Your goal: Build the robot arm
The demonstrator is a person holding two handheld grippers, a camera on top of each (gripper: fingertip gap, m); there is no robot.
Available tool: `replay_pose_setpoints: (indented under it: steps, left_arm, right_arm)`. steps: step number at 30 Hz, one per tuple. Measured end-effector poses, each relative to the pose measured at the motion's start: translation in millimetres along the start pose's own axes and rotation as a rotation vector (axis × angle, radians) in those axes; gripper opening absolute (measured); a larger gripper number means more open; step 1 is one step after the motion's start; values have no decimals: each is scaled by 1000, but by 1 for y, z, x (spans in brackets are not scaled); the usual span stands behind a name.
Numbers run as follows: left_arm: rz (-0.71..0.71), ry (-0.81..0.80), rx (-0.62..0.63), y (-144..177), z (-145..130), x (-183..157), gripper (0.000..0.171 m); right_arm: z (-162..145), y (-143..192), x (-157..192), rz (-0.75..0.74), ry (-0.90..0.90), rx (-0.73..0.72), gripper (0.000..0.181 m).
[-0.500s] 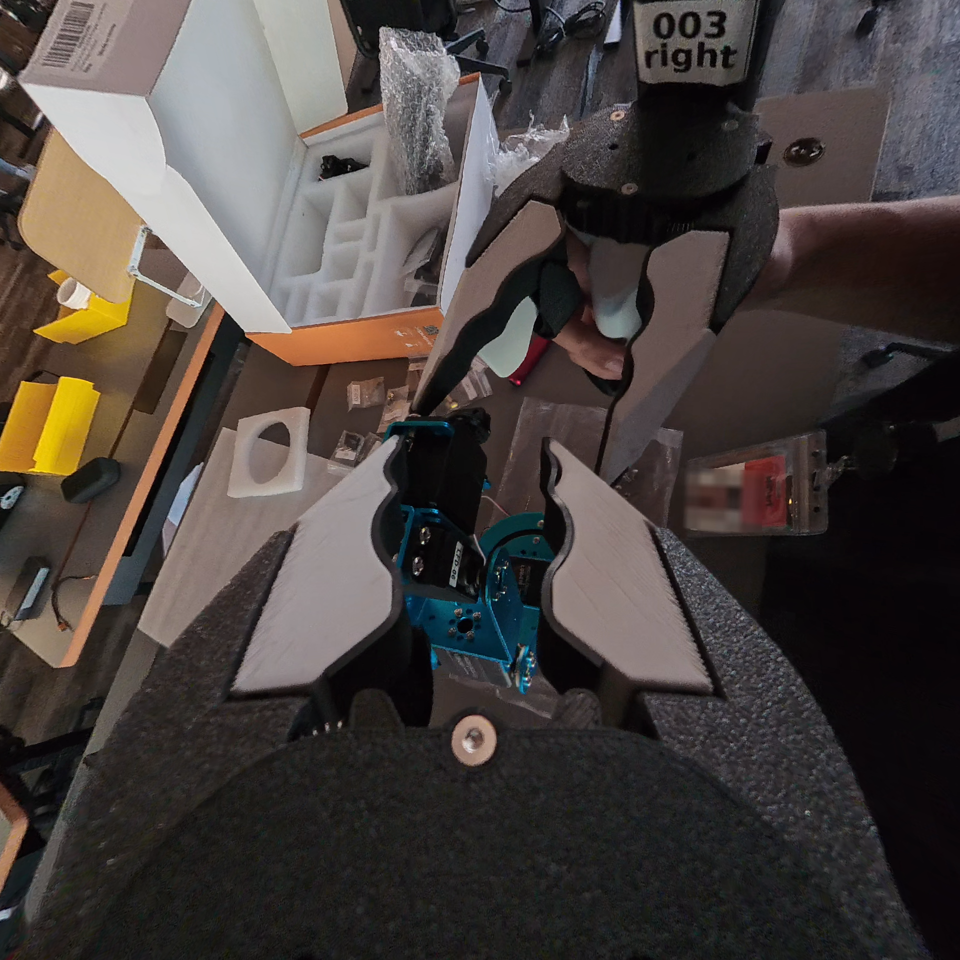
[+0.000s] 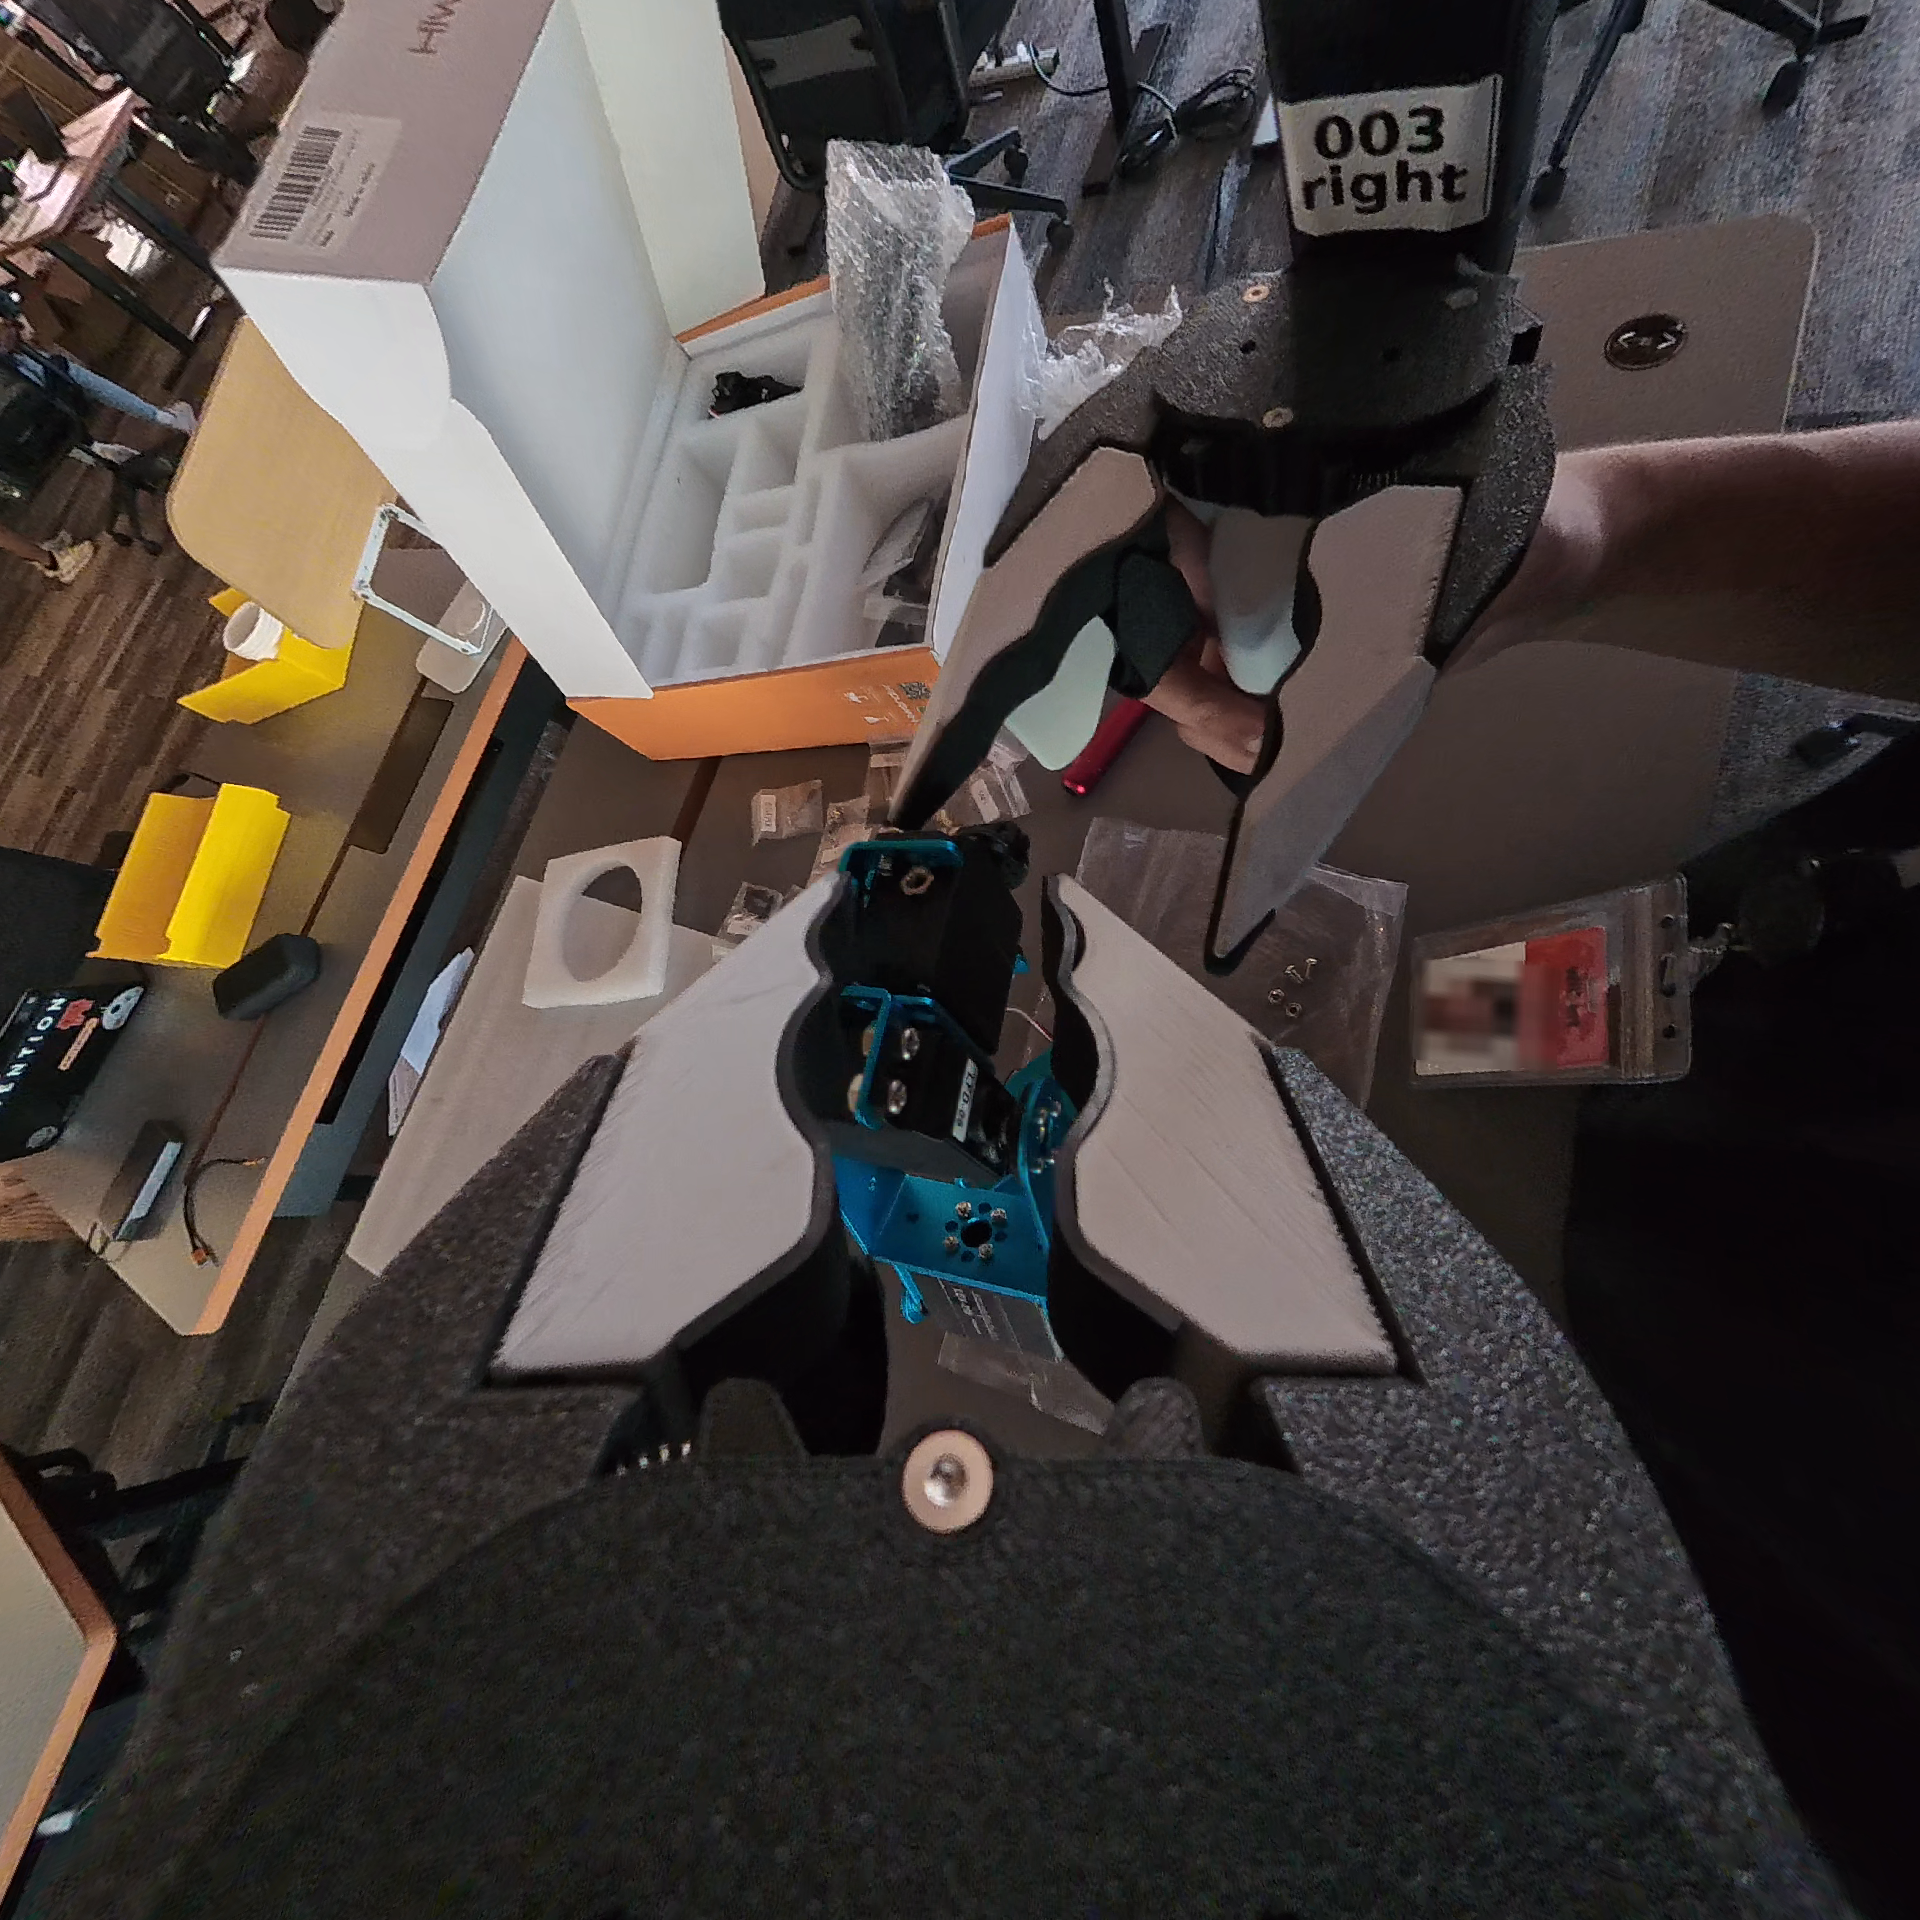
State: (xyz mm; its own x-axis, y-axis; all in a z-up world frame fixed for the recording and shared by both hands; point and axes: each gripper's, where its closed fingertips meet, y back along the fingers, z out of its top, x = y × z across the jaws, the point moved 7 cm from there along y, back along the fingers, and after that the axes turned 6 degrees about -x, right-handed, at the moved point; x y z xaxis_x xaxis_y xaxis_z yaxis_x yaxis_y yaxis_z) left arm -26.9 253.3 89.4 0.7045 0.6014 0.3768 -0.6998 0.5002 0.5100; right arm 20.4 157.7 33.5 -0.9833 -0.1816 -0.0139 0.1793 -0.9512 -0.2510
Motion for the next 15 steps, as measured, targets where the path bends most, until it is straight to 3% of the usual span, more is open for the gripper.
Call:
replay_pose_setpoints:
  steps: [15]
  left_arm:
    - [33,-112,58,-12,-6,-2,15]
  right_arm:
    - [0,0,0,0,4,10,66]
